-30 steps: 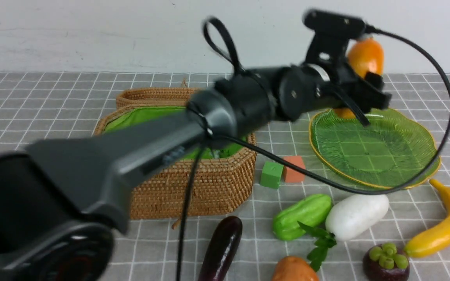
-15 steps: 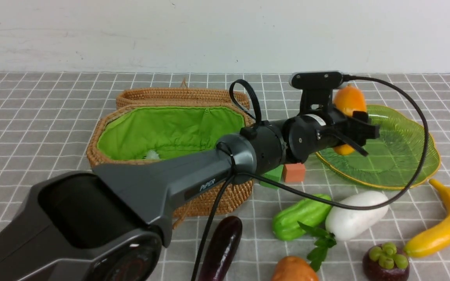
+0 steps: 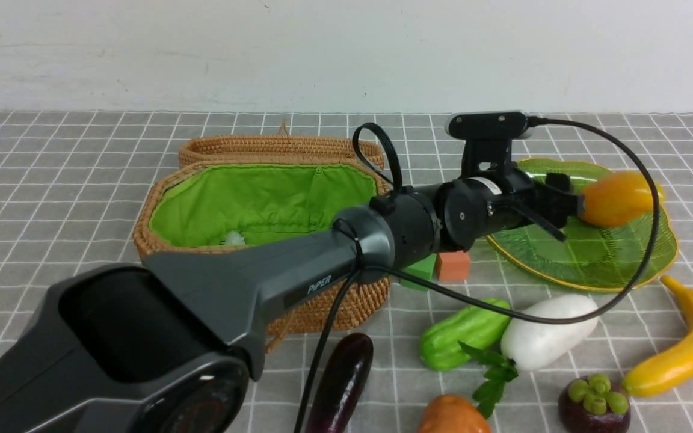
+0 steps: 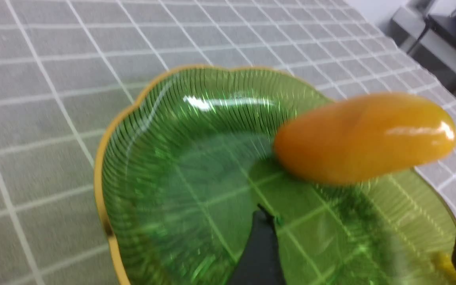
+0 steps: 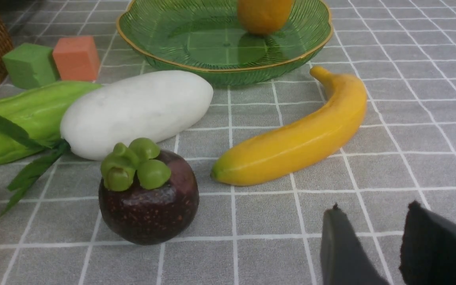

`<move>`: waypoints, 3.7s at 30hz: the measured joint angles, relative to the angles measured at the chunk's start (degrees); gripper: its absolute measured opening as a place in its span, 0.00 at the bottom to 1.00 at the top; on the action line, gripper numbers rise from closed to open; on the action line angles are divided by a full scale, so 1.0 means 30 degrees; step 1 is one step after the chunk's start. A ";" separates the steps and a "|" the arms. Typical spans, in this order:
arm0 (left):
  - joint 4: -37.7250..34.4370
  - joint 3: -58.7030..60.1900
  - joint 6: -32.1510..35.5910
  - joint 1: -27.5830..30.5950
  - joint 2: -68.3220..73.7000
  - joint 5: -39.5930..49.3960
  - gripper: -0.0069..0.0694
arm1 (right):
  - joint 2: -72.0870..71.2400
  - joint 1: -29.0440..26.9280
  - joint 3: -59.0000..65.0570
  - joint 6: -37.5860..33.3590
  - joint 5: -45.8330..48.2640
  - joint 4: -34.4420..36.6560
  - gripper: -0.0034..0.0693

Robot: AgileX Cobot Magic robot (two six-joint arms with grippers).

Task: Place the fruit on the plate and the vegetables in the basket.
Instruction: Use the left arm to grab an eggplant and put it into the left basket, then use the right arm to grab a banana and put it into the right plate

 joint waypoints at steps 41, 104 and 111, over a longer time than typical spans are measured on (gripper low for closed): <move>1.4019 0.9087 -0.8832 0.0281 -0.6812 1.9412 0.60 | 0.0000 0.0000 0.0000 0.0000 0.0000 0.0000 0.38; 1.7857 1.5819 -1.1083 0.5826 -3.6992 2.2741 0.07 | 0.0000 0.0000 0.0000 0.0000 0.0000 0.0000 0.38; 1.6310 2.3850 -1.3371 0.5826 -4.5061 1.8345 0.07 | 0.0000 0.0000 0.0000 0.0000 0.0000 0.0000 0.38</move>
